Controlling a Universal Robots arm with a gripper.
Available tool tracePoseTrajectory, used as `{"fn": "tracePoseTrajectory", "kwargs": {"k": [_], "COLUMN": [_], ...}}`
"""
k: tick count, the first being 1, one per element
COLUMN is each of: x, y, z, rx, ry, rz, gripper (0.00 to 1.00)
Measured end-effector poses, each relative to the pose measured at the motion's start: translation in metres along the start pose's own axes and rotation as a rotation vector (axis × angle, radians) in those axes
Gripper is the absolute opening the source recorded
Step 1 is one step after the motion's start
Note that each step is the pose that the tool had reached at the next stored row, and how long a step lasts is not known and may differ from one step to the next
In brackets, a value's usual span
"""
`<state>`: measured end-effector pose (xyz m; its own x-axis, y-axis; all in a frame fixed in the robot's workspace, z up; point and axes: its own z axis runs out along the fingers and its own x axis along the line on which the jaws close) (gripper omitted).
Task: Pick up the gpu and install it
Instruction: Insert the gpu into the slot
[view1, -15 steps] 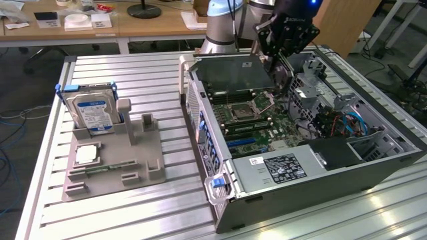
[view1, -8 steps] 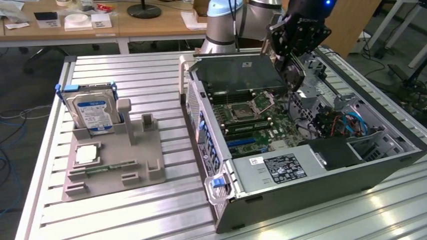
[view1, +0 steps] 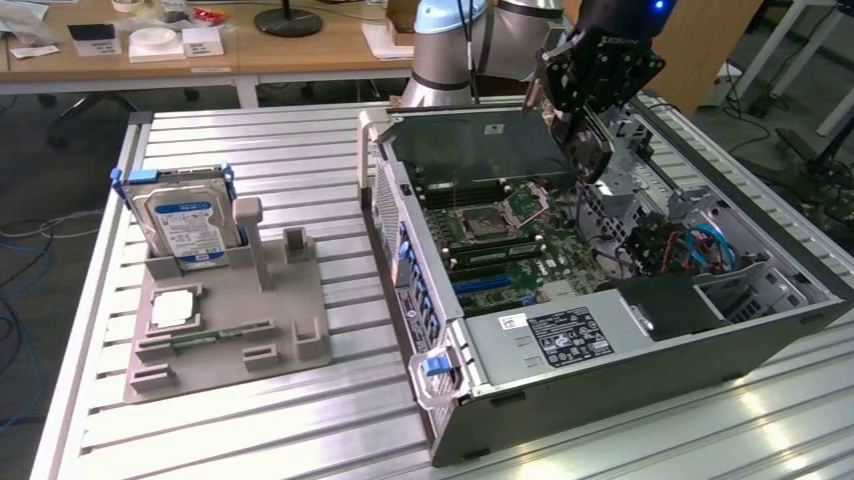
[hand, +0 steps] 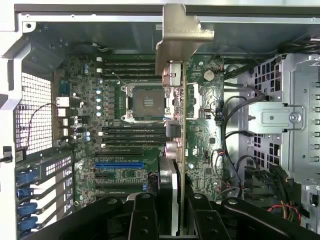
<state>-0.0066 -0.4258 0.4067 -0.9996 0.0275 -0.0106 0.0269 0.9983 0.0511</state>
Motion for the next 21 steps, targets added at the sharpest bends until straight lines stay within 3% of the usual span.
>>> {"fn": "tracePoseTrajectory", "kwargs": {"k": [6,21], "x": [0.0000,0.0000], "y": [0.0000,0.0000], "z": [0.0000,0.0000], "rx": [-0.0001,-0.0020], "ry": [0.0005,0.0096], "rz": [-0.009,-0.188], "gripper": [0.28,0.28]}}
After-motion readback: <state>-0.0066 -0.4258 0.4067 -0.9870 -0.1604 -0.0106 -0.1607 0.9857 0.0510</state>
